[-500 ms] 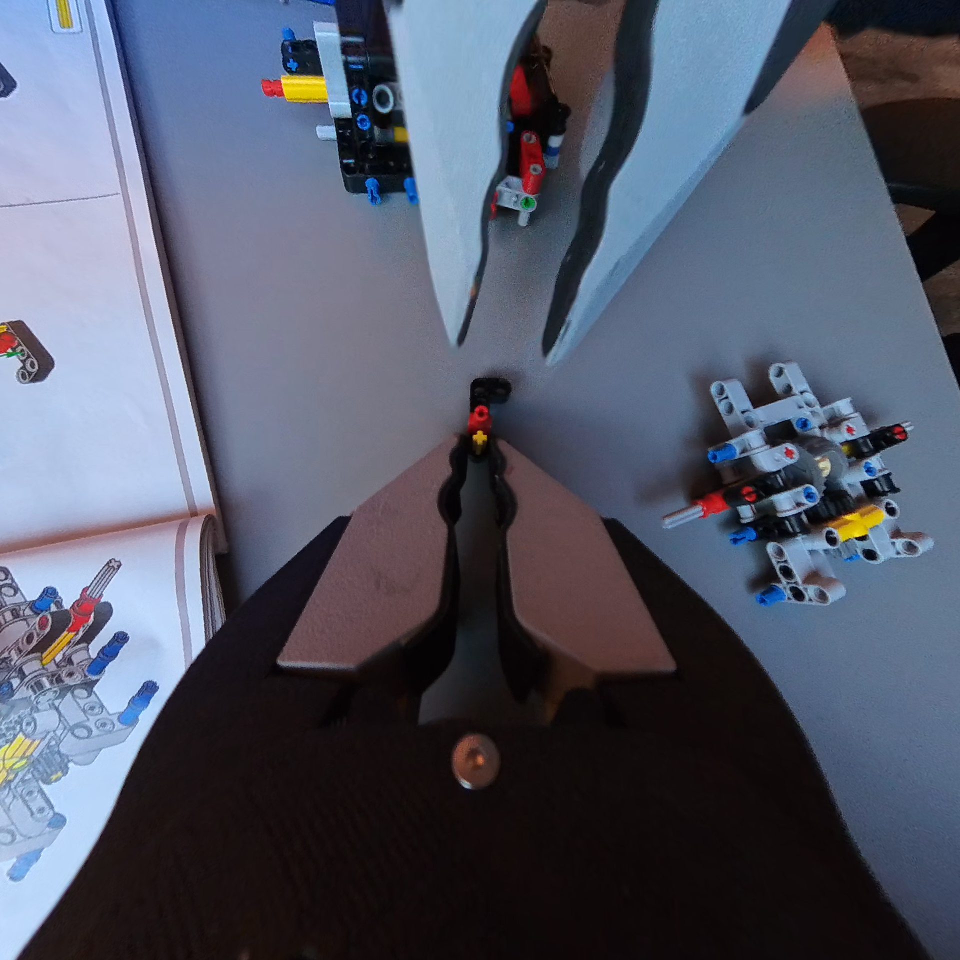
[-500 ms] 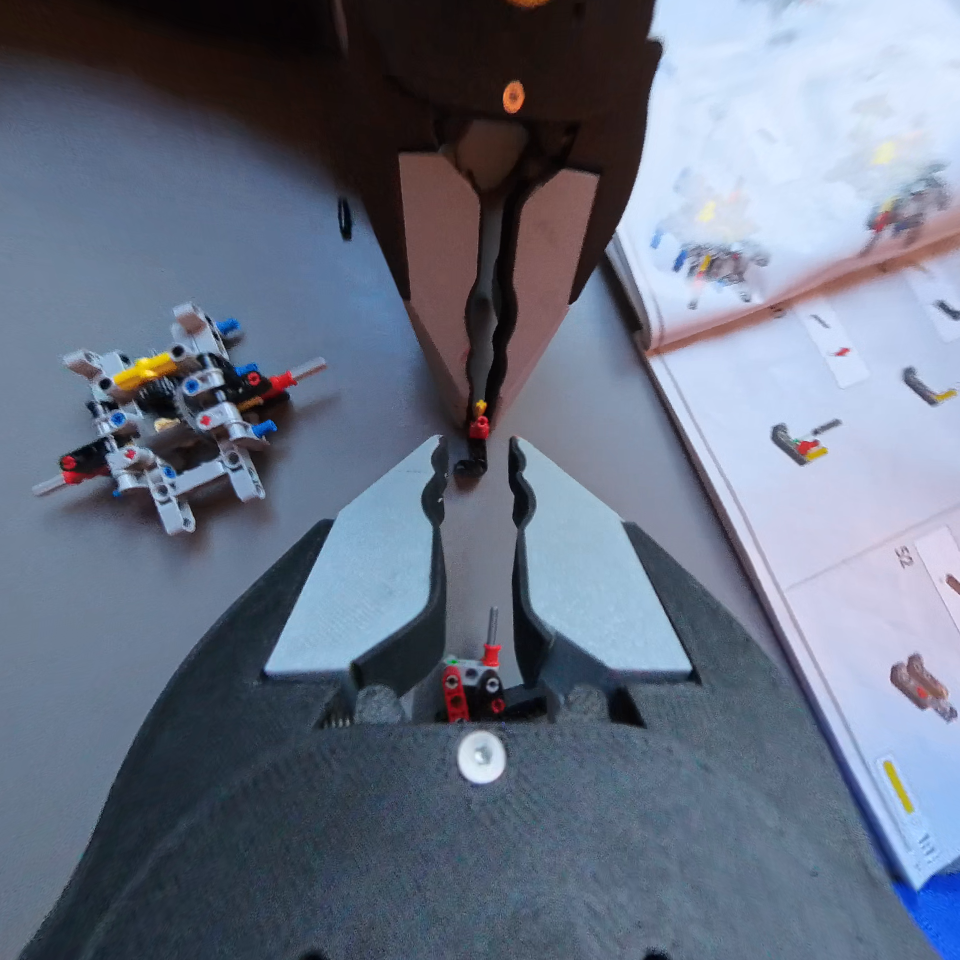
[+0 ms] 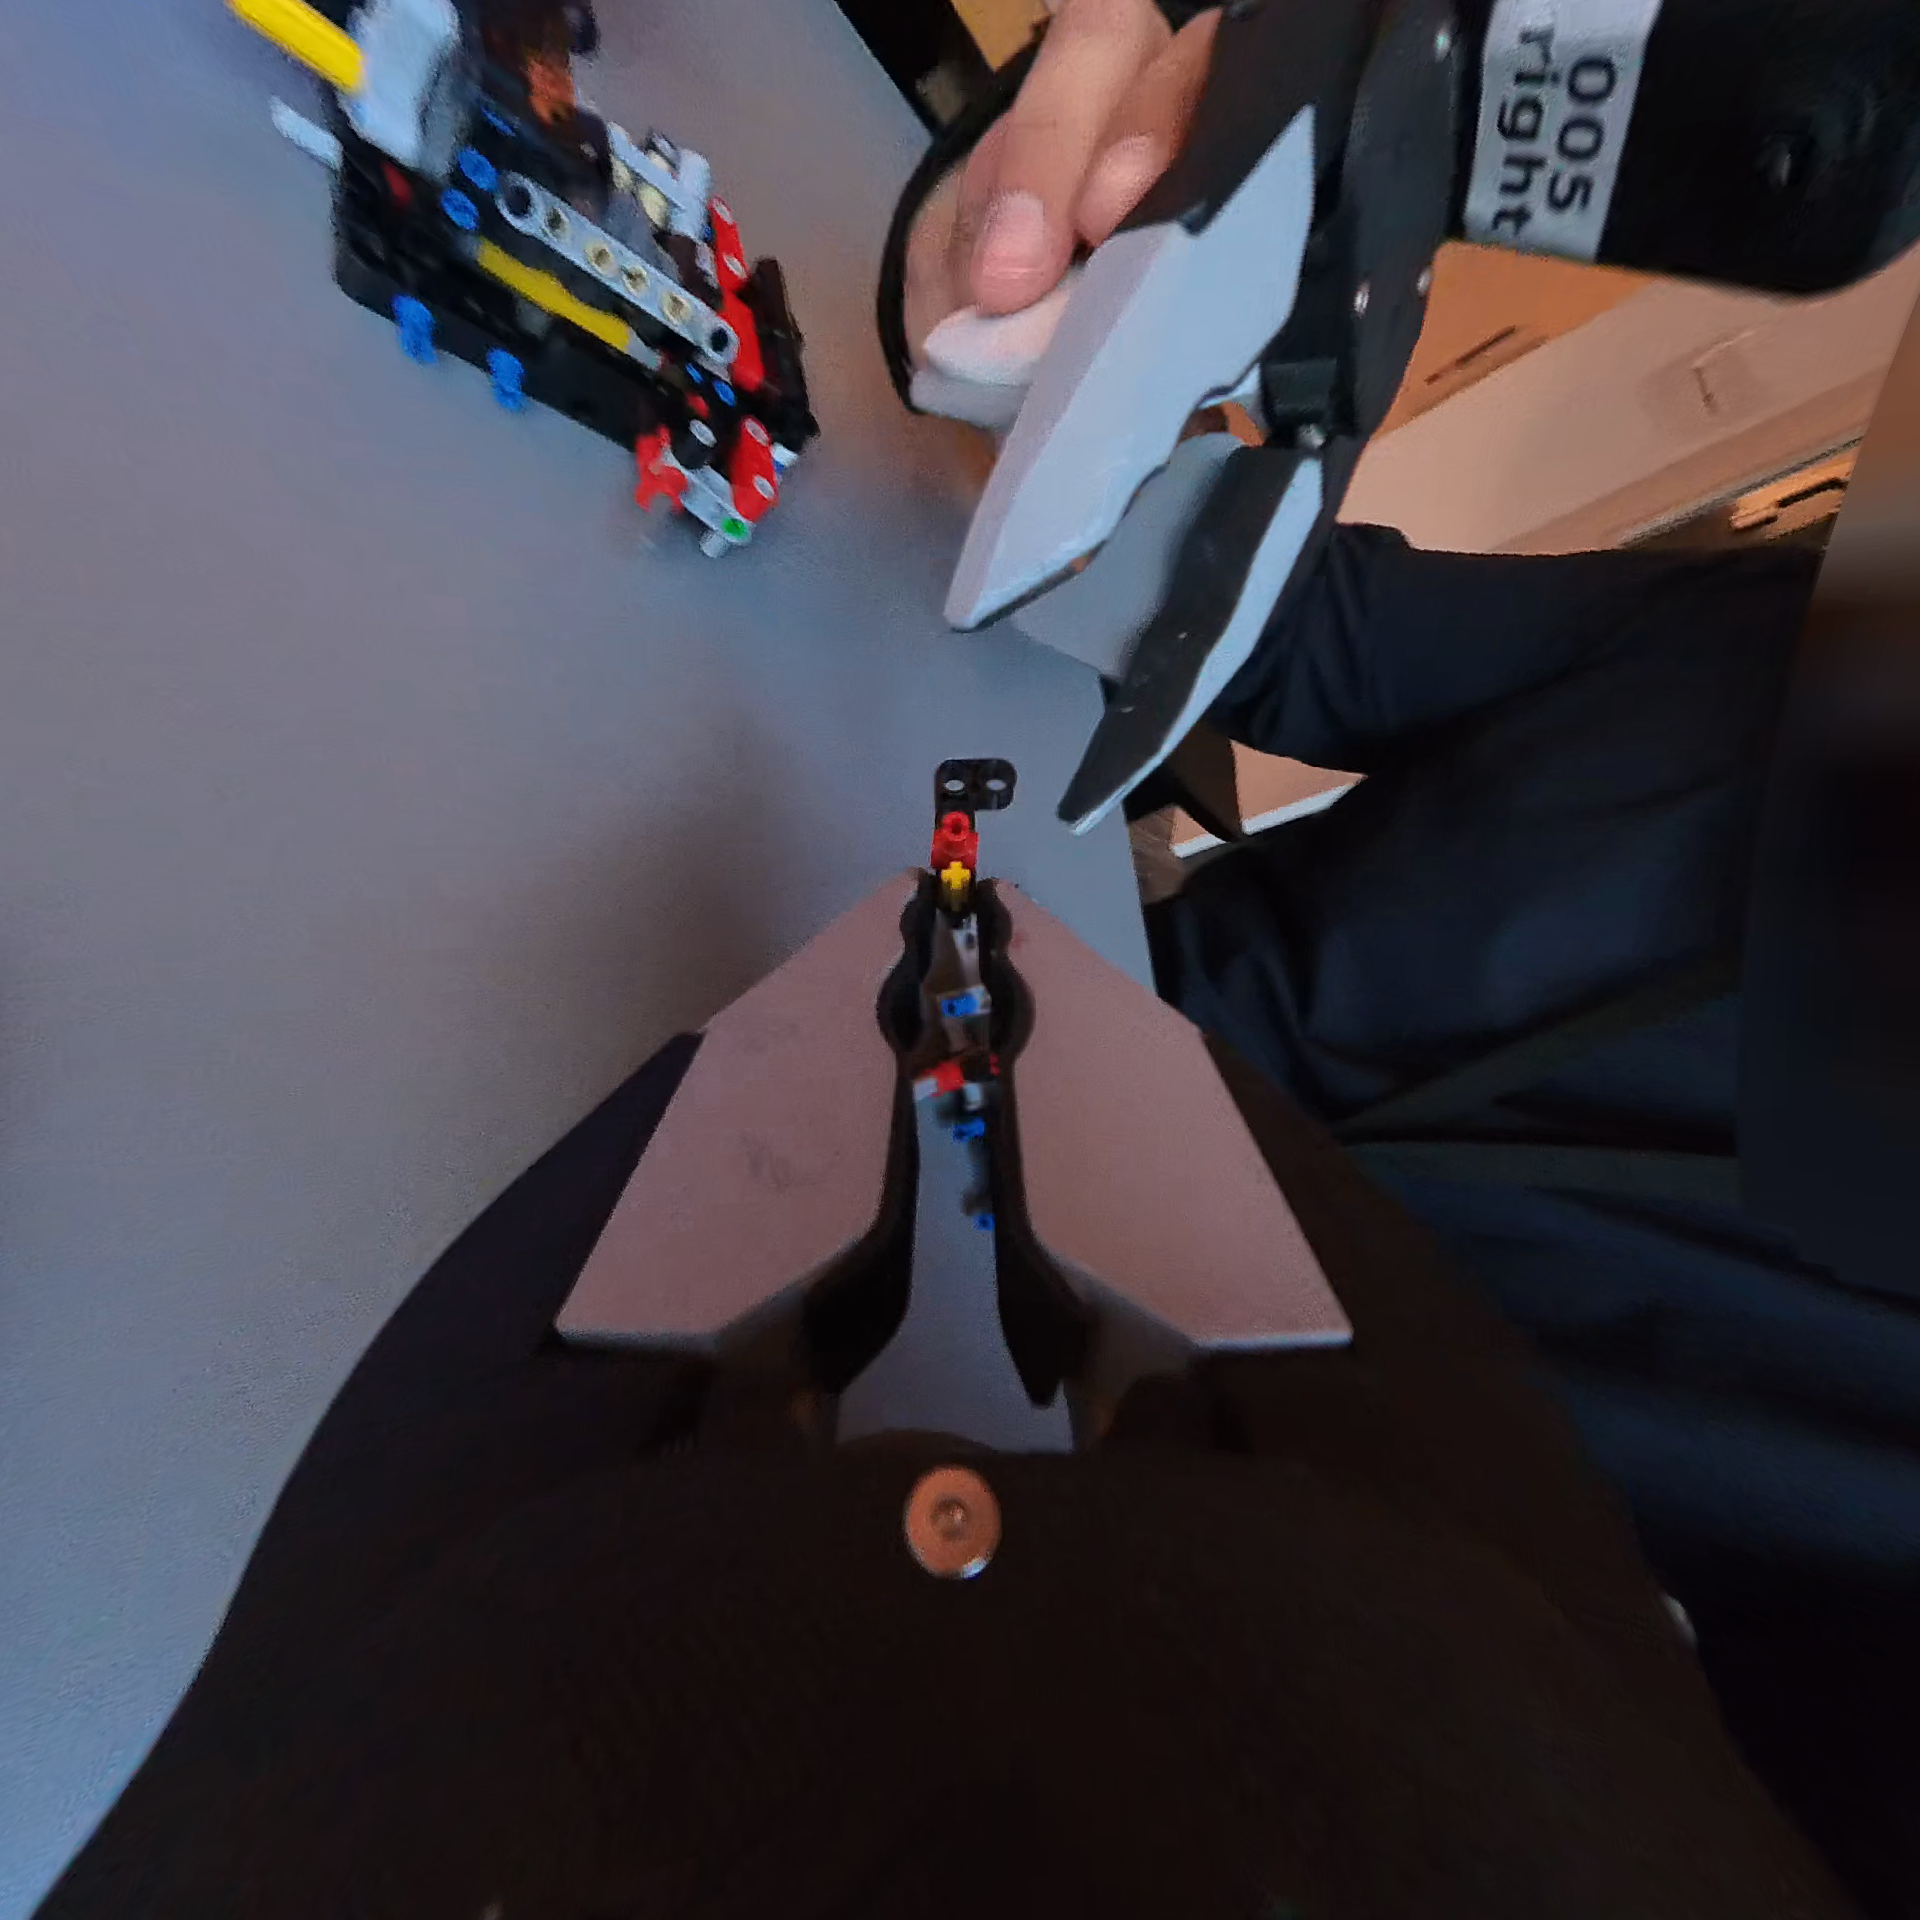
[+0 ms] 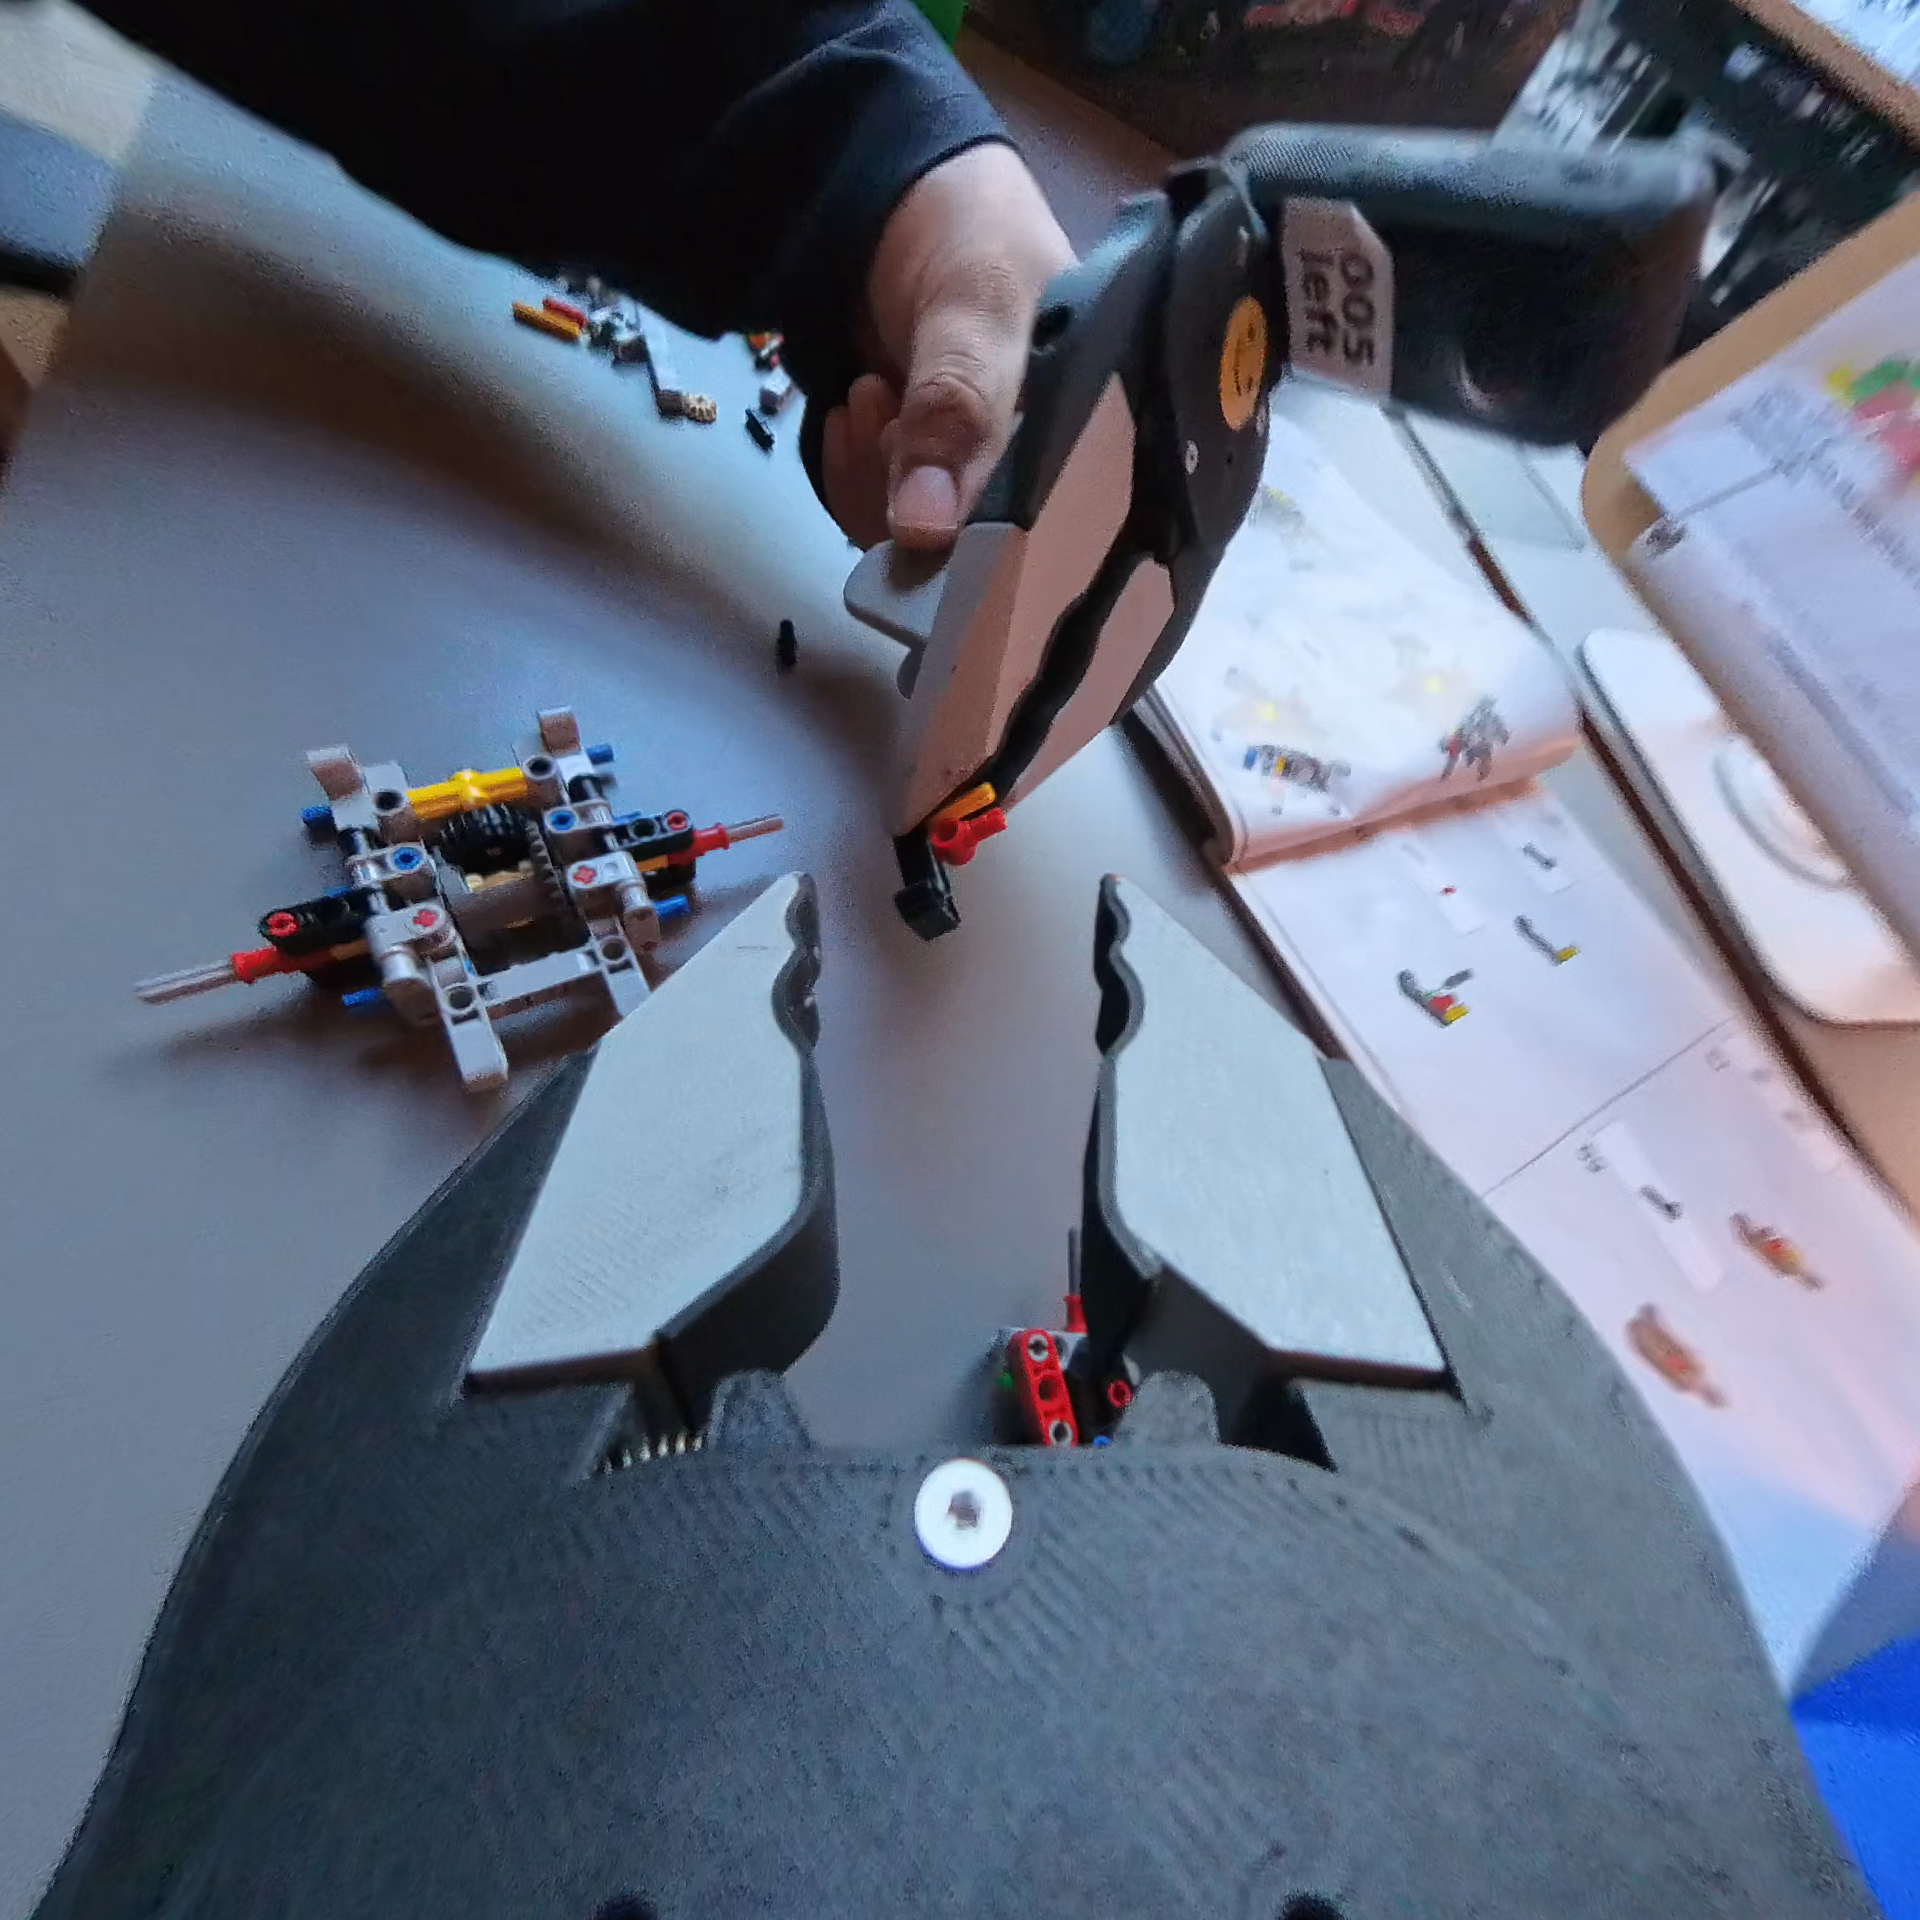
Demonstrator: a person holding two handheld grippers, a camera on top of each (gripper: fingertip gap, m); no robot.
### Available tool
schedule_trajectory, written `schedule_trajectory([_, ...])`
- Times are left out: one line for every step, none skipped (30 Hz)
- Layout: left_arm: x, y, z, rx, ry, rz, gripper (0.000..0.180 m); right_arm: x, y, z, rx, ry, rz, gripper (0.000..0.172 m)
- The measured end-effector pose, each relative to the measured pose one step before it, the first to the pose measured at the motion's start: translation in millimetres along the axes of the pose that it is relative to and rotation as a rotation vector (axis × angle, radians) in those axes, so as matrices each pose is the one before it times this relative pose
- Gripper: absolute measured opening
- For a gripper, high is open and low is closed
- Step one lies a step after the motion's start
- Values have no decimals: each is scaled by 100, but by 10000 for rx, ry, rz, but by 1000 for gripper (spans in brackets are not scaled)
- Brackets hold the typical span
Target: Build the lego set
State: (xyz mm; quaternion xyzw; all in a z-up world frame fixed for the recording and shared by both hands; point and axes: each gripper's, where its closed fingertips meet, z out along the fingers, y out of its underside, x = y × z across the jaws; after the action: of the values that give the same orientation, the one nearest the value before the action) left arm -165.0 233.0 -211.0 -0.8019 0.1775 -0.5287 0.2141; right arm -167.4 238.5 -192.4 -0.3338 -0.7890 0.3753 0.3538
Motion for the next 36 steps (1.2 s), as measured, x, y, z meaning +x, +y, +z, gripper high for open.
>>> schedule_trajectory([451, 161, 239, -65, 279, -105, 5, -327, -135, 116, -123, 232, -546, 51])
schedule_trajectory([331, 56, 212, -47, 184, -73, 5, -317, -79, 171, -148, 205, -520, 50])
schedule_trajectory([151, 156, 255, -115, 58, -1, 5, -297, 40, 196, -185, 174, -493, 48])
schedule_trajectory([132, 87, 221, -120, 70, 16, 5, -289, 130, 237, -210, 133, -445, 48])
schedule_trajectory([213, -7, 191, -58, 151, -37, 5, -305, 130, 248, -205, 79, -377, 48])
schedule_trajectory([146, 8, 245, -31, 119, -48, 5, -230, 130, 209, -166, 81, -294, 47])
schedule_trajectory([-98, 49, 152, -88, -12, -28, 5, -123, 65, 152, -85, 94, -215, 45])
schedule_trajectory([-297, 80, 109, -124, -146, 2, 4, -121, 28, 92, -16, 45, -145, 42])
schedule_trajectory([-360, -41, 68, -41, -212, 65, 4, -138, 112, 51, -30, -25, -95, 39])
schedule_trajectory([168, -97, 47, 22, 93, 87, 4, -37, 213, 26, -69, 20, -73, 33])
schedule_trajectory([369, -52, 13, 4, 208, 31, 4, 66, 195, 0, -45, 89, -86, 30])
schedule_trajectory([112, -60, 29, -3, 25, 47, 4, 75, 114, -20, -24, 93, -68, 26])
schedule_trajectory([26, -25, 23, -19, -3, 2, 5, 103, -47, -27, 42, 114, -36, 26])
schedule_trajectory([175, 42, 110, -42, 123, -27, 5, 112, -172, -43, 87, 110, -33, 28])
schedule_trajectory([117, 35, 175, -31, 100, -8, 5, 84, -196, -40, 76, 84, -64, 31])
schedule_trajectory([-64, -56, 86, 15, -6, -53, 5, -44, -148, -60, 33, 21, -122, 27])
schedule_trajectory([97, -89, 66, 29, 114, -69, 5, -77, -113, -61, 24, 25, -159, 23])
schedule_trajectory([57, 25, 22, -13, 88, -4, 5, -26, -53, -53, 0, 76, -149, 22])
schedule_trajectory([-5, -29, -2, 9, 15, 20, 5, -4, -2, -23, -24, 84, -132, 22])
schedule_trajectory([-72, -50, 137, -20, -19, -14, 5, -16, 30, 11, -35, 46, -83, 22])
schedule_trajectory([-44, 106, -16, -82, -44, 24, 5, -91, 56, 26, -67, -17, -25, 22])
schedule_trajectory([-53, 53, 52, -43, -75, 33, 4, -76, 58, -2, -126, -21, -9, 22])
schedule_trajectory([11, 77, 42, -65, -39, 29, 4, -78, 45, -2, -121, -33, 6, 22])
schedule_trajectory([-1, 136, 53, -98, -62, 49, 4, -130, 20, 18, -83, -91, 53, 22])
schedule_trajectory([-133, 53, 111, -69, -106, 32, 5, -115, 90, 63, -93, -105, 107, 22])
schedule_trajectory([-113, 65, 66, -54, -76, 9, 4, -90, 85, 82, -91, -78, 81, 22])
schedule_trajectory([-86, 7, 36, 9, -30, -8, 4, -28, 69, 63, -100, -32, 40, 22])
schedule_trajectory([-30, -9, -53, 36, -4, -13, 4, 0, 28, 80, -73, 3, 45, 22])
schedule_trajectory([-51, 55, -28, 11, -41, 15, 4, -27, -10, 123, -4, 3, 16, 22])
schedule_trajectory([-64, 130, -58, -30, -62, 6, 4, -53, -37, 174, 59, 5, -37, 22])
schedule_trajectory([-77, 129, -84, 3, -66, -10, 5, 9, -48, 196, 99, 56, -40, 22])
schedule_trajectory([-186, 13, -328, 110, -153, -25, 5, 172, -3, 255, 100, 154, 1, 22])
schedule_trajectory([-265, -81, -363, 110, -326, -4, 5, 262, 95, 271, 74, 170, 115, 22])
schedule_trajectory([-314, -89, -229, 58, -387, 56, 4, 205, 134, 216, 44, 58, 255, 22])
schedule_trajectory([-516, -37, -212, 0, -570, 122, 5, 44, 83, 57, 45, -160, 372, 23])
schedule_trajectory([-586, -87, -183, 30, -737, 187, 5, -17, 135, -26, 40, -323, 552, 28])
